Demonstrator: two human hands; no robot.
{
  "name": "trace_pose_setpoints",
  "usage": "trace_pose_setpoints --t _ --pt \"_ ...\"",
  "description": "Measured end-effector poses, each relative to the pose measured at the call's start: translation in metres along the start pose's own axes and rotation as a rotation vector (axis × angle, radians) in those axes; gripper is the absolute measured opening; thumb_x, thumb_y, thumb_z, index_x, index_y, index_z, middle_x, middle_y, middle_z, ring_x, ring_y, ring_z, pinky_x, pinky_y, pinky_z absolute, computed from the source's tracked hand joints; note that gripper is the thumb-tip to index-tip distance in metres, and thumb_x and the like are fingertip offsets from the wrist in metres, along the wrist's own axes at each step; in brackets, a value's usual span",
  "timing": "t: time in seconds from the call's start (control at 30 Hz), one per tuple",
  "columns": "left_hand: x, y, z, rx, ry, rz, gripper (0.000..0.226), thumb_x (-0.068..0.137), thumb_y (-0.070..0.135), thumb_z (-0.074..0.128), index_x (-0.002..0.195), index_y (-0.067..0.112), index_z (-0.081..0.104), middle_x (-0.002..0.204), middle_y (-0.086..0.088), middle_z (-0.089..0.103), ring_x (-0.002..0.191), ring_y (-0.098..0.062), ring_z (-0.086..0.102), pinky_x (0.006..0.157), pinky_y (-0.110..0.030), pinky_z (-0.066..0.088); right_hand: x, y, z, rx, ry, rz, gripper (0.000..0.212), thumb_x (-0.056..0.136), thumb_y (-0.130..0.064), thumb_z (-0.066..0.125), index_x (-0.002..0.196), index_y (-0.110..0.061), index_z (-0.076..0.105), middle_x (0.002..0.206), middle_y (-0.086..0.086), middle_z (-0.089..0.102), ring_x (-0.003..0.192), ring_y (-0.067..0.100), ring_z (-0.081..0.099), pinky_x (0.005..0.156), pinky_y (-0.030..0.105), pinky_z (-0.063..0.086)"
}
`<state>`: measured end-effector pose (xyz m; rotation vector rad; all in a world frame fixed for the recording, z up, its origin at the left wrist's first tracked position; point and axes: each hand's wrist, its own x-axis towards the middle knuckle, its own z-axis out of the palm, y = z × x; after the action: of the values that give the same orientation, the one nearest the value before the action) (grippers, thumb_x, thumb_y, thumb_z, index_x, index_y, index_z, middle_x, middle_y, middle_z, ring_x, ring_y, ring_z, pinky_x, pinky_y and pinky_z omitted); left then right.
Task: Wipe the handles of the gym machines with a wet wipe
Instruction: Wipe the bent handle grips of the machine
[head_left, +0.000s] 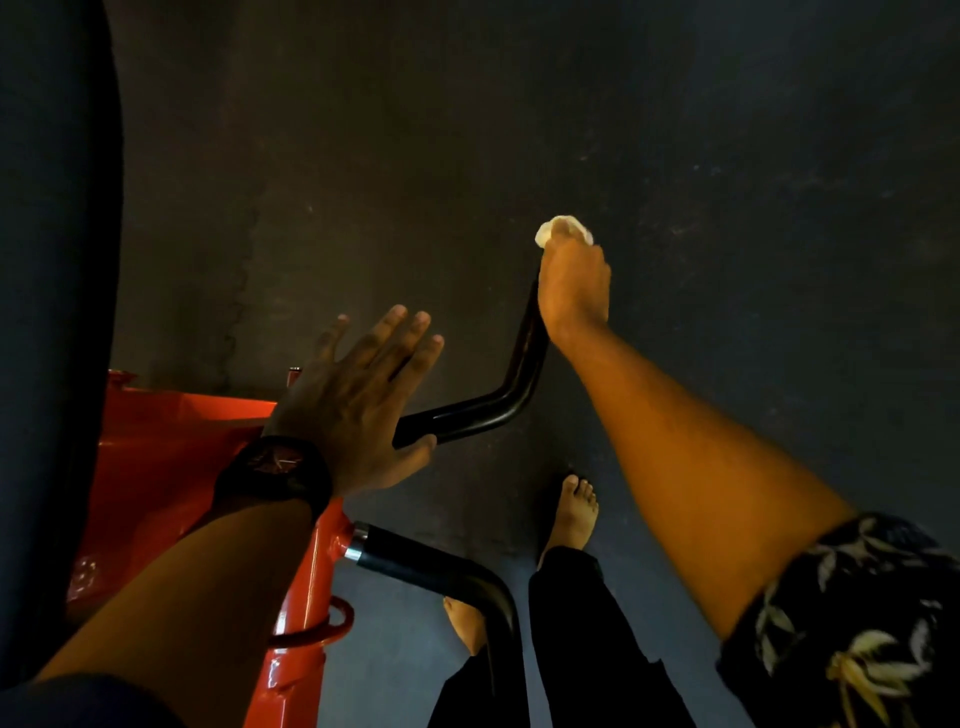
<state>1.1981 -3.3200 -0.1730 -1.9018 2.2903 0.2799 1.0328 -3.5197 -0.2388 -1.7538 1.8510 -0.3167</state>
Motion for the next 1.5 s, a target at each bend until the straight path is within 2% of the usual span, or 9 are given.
trace_pose_setpoints --t 0.23,0.57,0.67,0.83,1.03,1.2,1.3,1.4,1.5 --pt "0.001 0.0 0.001 0.003 -0.02 -0.004 0.093 0.077 0.064 0.045 0.151 0.008 0.04 0.161 -0.013 0.031 0.15 -0.029 0.027 0.111 -0.065 0.028 -0.01 0.011 -0.002 0.024 -0.007 -0.008 0.033 0.104 -0.018 0.041 0.126 -0.022 0.065 0.12 0.011 0.068 0.11 0.029 0.063 0.089 0.034 0.049" --pt "0.001 0.0 0.001 0.012 -0.035 -0.009 0.092 0.077 0.064 0.044 0.149 0.008 0.044 0.16 -0.013 0.033 0.149 -0.029 0.029 0.111 -0.064 0.029 -0.034 0.036 0.014 0.891 -0.019 0.453 0.026 0.098 -0.018 0.059 0.122 -0.013 0.07 0.101 -0.003 0.069 0.092 0.012 0.064 0.086 0.031 0.052" --pt "0.001 0.001 0.002 0.011 -0.024 -0.023 0.091 0.076 0.064 0.043 0.148 0.008 0.045 0.16 -0.013 0.034 0.149 -0.028 0.03 0.11 -0.063 0.029 -0.025 0.039 0.015 1.092 -0.161 0.584 0.032 0.101 -0.021 0.057 0.132 -0.014 0.063 0.122 0.005 0.068 0.114 0.02 0.064 0.104 0.041 0.049" --pt "0.0 0.001 0.003 0.015 -0.009 -0.022 0.092 0.074 0.064 0.052 0.149 0.011 0.045 0.16 -0.011 0.034 0.148 -0.027 0.031 0.11 -0.062 0.03 -0.064 0.037 0.026 0.727 0.086 0.321 0.031 0.101 -0.017 0.055 0.129 -0.012 0.066 0.121 -0.001 0.069 0.11 0.012 0.064 0.095 0.027 0.052" --pt "0.001 0.002 0.001 0.008 -0.027 -0.04 0.09 0.075 0.064 0.046 0.148 0.011 0.046 0.16 -0.01 0.034 0.149 -0.026 0.03 0.111 -0.061 0.028 -0.078 0.048 0.03 0.785 0.021 0.418 0.026 0.101 -0.022 0.054 0.085 -0.011 0.071 0.066 0.004 0.055 0.065 0.012 0.049 0.061 0.027 0.041" --pt "0.001 0.004 0.001 0.011 -0.019 -0.05 0.09 0.075 0.065 0.044 0.147 0.011 0.047 0.159 -0.011 0.036 0.148 -0.026 0.03 0.111 -0.061 0.03 -0.047 0.043 0.02 0.894 -0.001 0.4 0.022 0.098 -0.015 0.059 0.078 -0.016 0.068 0.072 0.004 0.056 0.069 0.014 0.051 0.064 0.03 0.042" --pt "0.002 0.003 0.0 0.019 -0.047 -0.056 0.091 0.075 0.066 0.043 0.148 0.011 0.045 0.16 -0.01 0.034 0.149 -0.025 0.029 0.111 -0.062 0.031 -0.084 0.036 0.022 0.626 0.139 0.232 0.021 0.098 -0.013 0.059 0.114 -0.012 0.074 0.101 -0.002 0.072 0.092 0.006 0.064 0.079 0.016 0.048" --pt "0.002 0.003 0.0 0.016 -0.055 -0.054 0.091 0.076 0.066 0.042 0.148 0.011 0.045 0.16 -0.01 0.034 0.149 -0.026 0.029 0.111 -0.062 0.031 -0.108 0.037 0.017 0.361 0.212 -0.04 0.023 0.097 -0.005 0.058 0.115 -0.008 0.071 0.093 0.003 0.067 0.084 0.01 0.061 0.073 0.023 0.048" --pt "0.001 0.003 0.001 0.006 -0.039 -0.049 0.09 0.076 0.065 0.041 0.148 0.011 0.046 0.16 -0.01 0.034 0.149 -0.026 0.029 0.111 -0.062 0.03 -0.1 0.054 0.008 0.11 -0.054 -0.344 0.049 0.092 0.008 0.047 0.14 -0.004 0.052 0.142 0.019 0.051 0.129 0.031 0.049 0.106 0.038 0.041"
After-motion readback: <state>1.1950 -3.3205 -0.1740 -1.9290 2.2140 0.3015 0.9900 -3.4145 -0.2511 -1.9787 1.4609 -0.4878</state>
